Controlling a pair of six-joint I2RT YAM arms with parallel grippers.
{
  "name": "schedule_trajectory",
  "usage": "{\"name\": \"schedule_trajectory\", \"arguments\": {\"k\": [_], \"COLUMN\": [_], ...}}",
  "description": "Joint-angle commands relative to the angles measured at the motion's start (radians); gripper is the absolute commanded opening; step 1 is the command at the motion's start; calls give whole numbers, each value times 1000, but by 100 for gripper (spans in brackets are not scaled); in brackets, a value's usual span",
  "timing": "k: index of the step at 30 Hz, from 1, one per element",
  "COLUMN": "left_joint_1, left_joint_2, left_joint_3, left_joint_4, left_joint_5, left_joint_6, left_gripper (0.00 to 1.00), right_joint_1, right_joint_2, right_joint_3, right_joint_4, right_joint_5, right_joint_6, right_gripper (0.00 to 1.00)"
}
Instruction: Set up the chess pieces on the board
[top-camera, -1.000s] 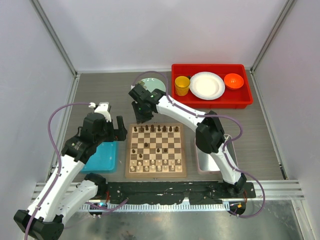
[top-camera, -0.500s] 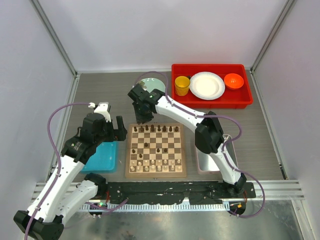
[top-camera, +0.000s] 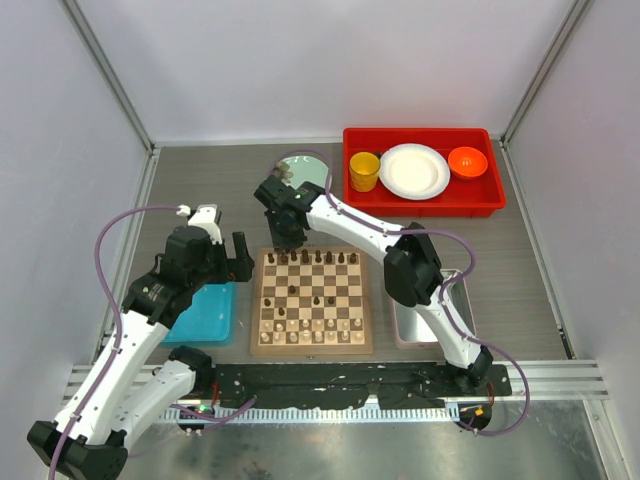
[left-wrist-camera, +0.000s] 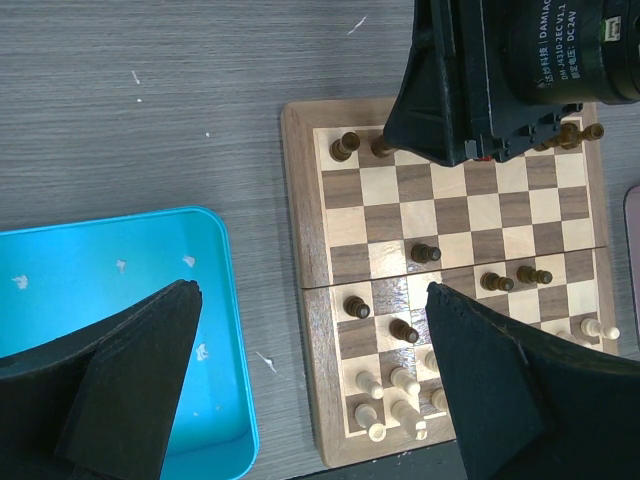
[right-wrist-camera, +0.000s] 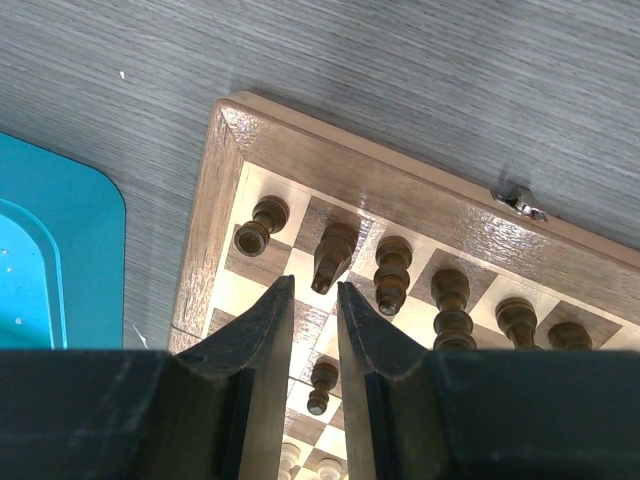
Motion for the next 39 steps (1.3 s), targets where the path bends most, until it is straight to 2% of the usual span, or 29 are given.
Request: {"name": "schedule_trajectory", "arguments": {"k": [1,39], "left_joint_1": [4,4], "left_joint_2": [-8,-7], "left_joint_3": [0,-1], "left_joint_4": [46,46], "left_joint_5": [-1,4], "left_joint_6": [-3,-3], "left_gripper": [100,100], "right_joint_1": [8,5], "right_joint_2": [-1,32], "right_joint_3": [52,60], "right_joint_4": [3,-14], "right_joint_5": [-2,12], "right_joint_6": [-3,-19], "right_gripper": [29,26]}}
